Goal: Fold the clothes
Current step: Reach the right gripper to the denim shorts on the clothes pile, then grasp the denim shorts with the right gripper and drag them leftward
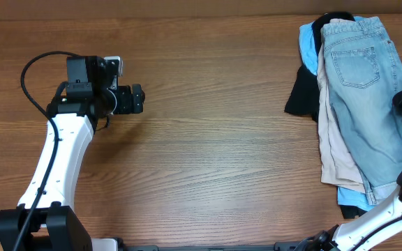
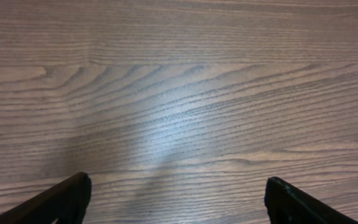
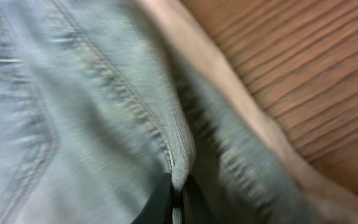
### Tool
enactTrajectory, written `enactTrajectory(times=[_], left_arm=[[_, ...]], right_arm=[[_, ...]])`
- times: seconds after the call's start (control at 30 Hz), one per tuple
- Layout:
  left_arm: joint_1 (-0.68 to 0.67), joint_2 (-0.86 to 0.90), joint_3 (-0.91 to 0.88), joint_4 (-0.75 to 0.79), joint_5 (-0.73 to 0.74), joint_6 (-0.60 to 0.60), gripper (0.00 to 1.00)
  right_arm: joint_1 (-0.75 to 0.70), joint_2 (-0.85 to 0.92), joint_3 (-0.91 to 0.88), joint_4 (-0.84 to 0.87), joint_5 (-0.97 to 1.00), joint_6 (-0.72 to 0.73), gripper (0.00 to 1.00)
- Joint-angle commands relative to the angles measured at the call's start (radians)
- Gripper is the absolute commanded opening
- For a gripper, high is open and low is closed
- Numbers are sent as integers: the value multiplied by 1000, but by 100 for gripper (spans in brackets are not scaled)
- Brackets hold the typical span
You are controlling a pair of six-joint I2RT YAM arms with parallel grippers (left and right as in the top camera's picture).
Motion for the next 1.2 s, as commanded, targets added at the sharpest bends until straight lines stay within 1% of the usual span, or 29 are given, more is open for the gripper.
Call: enactTrajectory(times=[0.0, 0.13, 0.27, 0.37, 0.5, 0.63, 0.7, 0.73, 0.8, 0.9, 0.93, 0.97, 1.03, 1.17], left_arm=[[7, -17, 76, -10, 12, 14, 86], [25, -18, 177, -57, 11, 16, 85], [47, -17, 275, -105, -21, 17, 90], [80, -18, 335, -151, -70, 16, 91], [135, -17, 376, -167, -108, 17, 93], [184, -17, 379, -156, -135, 18, 95], [207, -17, 379, -153, -150, 21, 96], [217, -17, 379, -150, -151, 23, 97], [244, -17, 379, -145, -151, 28, 98], [279, -17, 379, -146, -150, 28, 99], [287, -17, 379, -146, -150, 28, 100], [294, -17, 379, -146, -150, 28, 100], [301, -17, 379, -150, -151, 29, 100], [301, -17, 379, -166, -149, 53, 100]], right_arm=[[24, -148, 23, -45, -58, 32, 4], [78, -274, 23, -157, -97, 68, 4], [195, -385, 23, -301, -124, 95, 4], [347, -438, 23, -375, -122, 113, 4], [578, -447, 22, -422, -84, 171, 7], [837, -431, 21, -418, 7, 247, 7], [989, -416, 21, -393, 69, 298, 7], [1040, -410, 21, -380, 89, 316, 7], [1188, -376, 21, -323, 137, 369, 7], [1350, -312, 21, -236, 158, 411, 7], [1383, -296, 21, -216, 159, 420, 7], [1427, -271, 21, -188, 158, 428, 9], [1481, -241, 21, -152, 158, 443, 20], [1515, -240, 29, -147, 158, 445, 39]])
